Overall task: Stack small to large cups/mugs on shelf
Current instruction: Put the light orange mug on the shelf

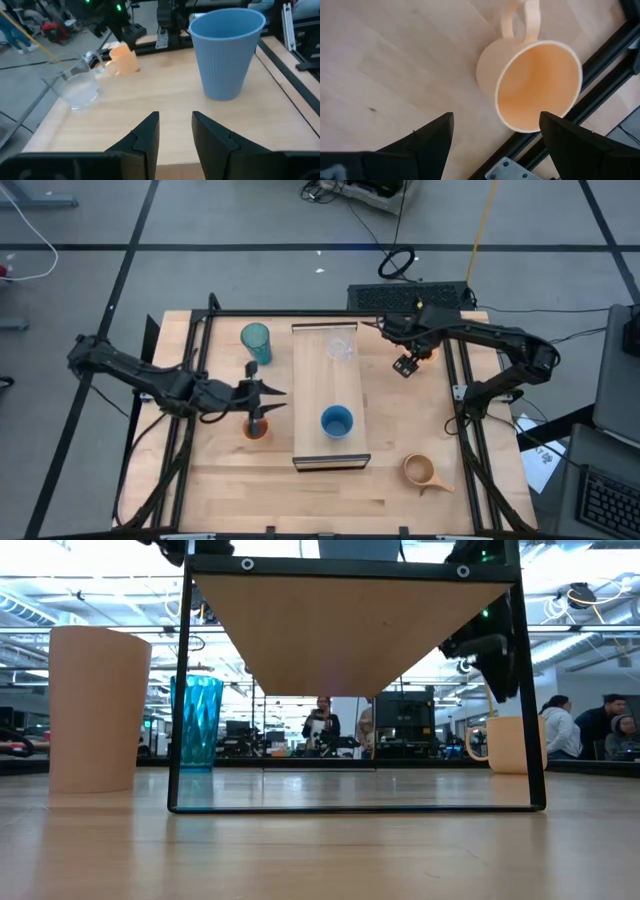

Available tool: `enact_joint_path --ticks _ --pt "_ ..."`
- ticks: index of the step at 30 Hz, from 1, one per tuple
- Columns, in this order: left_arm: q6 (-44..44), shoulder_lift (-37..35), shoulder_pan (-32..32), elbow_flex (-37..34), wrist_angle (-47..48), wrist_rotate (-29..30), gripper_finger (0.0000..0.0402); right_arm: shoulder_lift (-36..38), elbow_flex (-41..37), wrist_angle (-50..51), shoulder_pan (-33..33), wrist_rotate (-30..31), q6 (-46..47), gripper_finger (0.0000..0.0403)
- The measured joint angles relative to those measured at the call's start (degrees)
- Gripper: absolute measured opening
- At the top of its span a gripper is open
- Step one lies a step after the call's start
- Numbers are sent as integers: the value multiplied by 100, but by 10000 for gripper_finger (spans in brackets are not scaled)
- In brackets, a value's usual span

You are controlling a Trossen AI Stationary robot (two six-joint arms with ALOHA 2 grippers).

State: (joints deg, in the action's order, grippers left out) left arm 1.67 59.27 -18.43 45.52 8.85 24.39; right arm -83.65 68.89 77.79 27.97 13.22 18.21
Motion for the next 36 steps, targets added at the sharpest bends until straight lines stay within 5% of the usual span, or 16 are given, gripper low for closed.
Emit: enact_joint_path --ticks 20,36 --pt "-248 -120 -613 -2 600 599 118 36 -1048 -933 207 -1 -357 276" --pt "-343 -123 -610 -4 828 719 118 36 -1048 -1031 205 -1 -406 134"
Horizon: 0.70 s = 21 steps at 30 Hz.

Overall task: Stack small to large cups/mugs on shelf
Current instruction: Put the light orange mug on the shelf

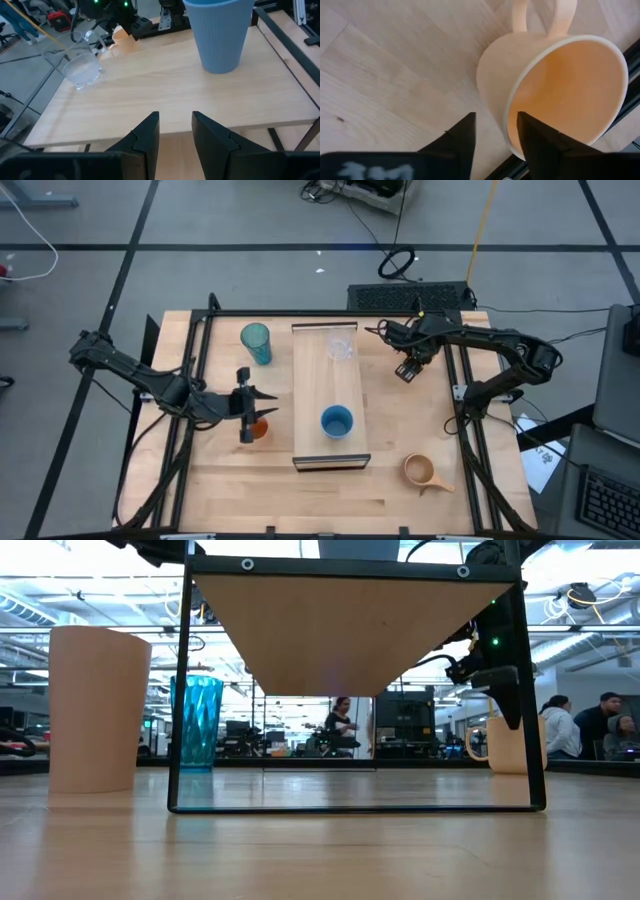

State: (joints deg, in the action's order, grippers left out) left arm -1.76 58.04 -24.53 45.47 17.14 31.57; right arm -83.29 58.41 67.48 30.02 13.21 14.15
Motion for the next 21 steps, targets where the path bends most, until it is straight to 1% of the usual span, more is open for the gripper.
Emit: enact_joint_path --ticks 12,16,21 --pt "-100 0 2 -2 95 -1 118 0 -2 152 -18 -13 -33 8" --pt "-165 0 2 -2 156 -39 118 2 -2 351 -97 2 13 8" --pt "-181 0 2 -2 158 -122 118 2 151 688 -416 -6 280 4"
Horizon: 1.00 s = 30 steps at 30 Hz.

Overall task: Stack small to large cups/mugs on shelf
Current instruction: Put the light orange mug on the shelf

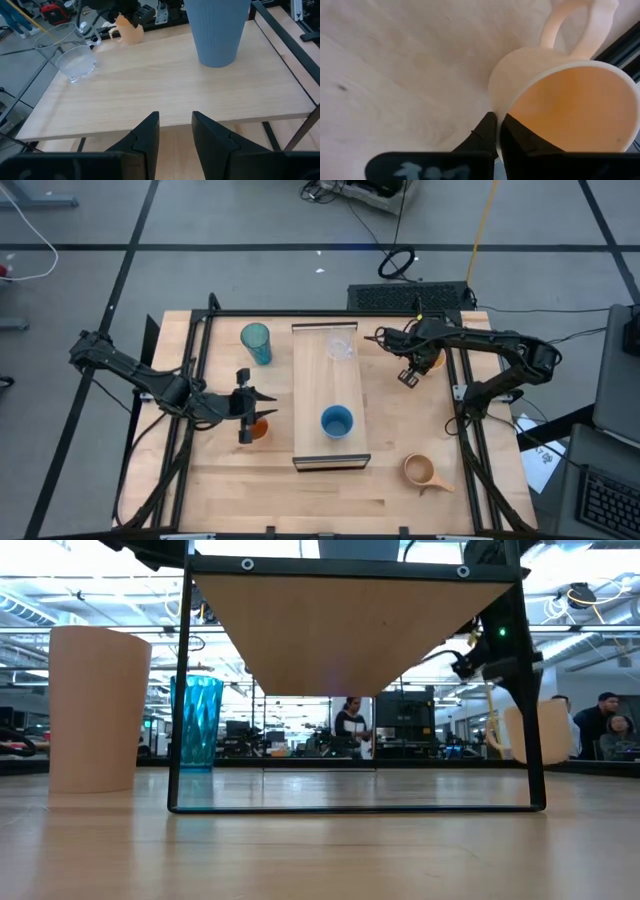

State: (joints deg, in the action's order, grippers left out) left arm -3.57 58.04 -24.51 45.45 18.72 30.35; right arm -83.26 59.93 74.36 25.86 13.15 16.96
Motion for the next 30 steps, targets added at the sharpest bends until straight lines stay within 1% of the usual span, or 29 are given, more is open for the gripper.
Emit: enact_joint_path --ticks 7,19,24,30 --pt "-89 0 0 0 36 -37 118 0 758 661 -664 2 595 2" --pt "-275 0 -2 0 46 -37 118 0 2403 1465 -1857 4 1701 1" --pt "-303 0 -1 0 60 -37 118 0 2793 1577 -2227 4 2049 1" --pt "-306 0 -2 0 74 -37 118 -2 3078 1571 -2541 2 2289 1"
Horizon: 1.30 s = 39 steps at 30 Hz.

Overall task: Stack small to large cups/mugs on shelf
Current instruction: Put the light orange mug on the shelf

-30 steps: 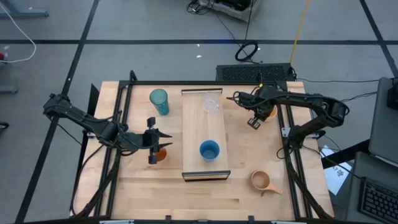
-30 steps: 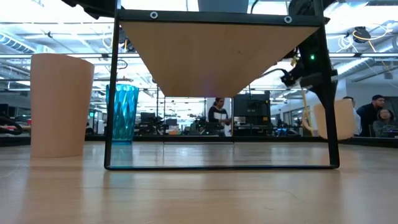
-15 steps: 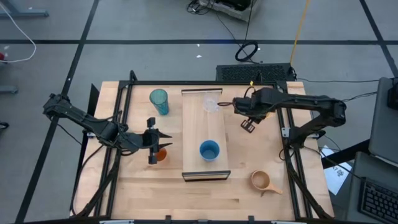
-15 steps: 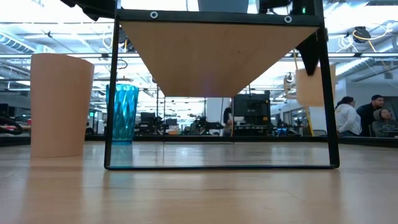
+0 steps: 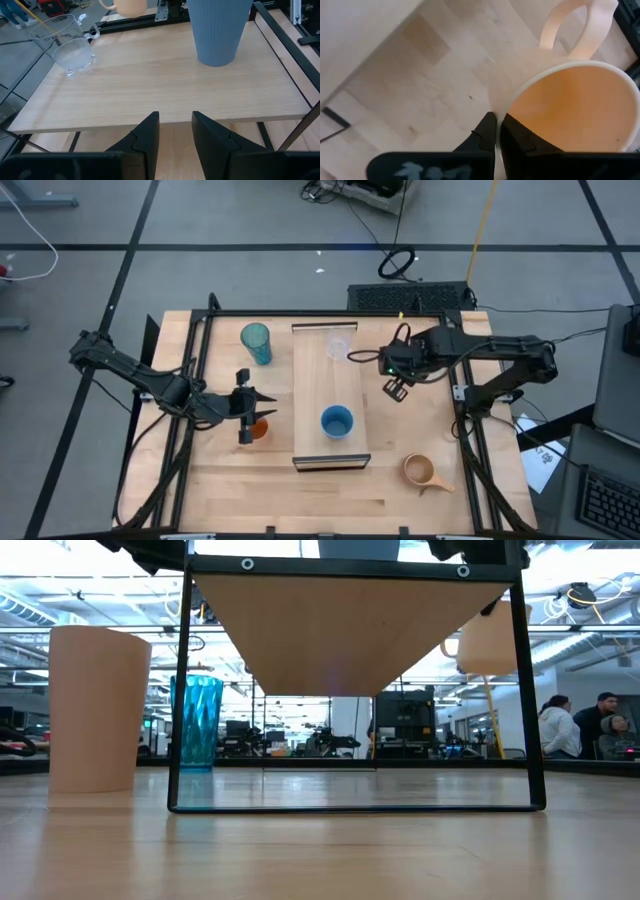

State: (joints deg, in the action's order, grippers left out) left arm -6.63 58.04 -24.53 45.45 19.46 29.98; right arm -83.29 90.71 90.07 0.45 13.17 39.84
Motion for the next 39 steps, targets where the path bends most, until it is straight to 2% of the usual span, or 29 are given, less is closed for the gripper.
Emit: enact_joint_path --ticks 13,18,23,28,39 --pt "-61 2 2 0 -2 0 118 0 824 -31 -501 2 193 0" --pt "-112 226 2 0 -219 -54 118 0 1094 -477 -641 3 4 0" --pt "224 761 32 0 -1216 -426 118 -10 1416 -1026 -794 9 -349 0" --pt "421 1241 133 0 -2261 -485 118 -152 1769 -1103 -920 30 -570 0" --pt "352 2090 597 0 -3533 -1075 117 -349 1988 -1146 -1074 46 -831 0"
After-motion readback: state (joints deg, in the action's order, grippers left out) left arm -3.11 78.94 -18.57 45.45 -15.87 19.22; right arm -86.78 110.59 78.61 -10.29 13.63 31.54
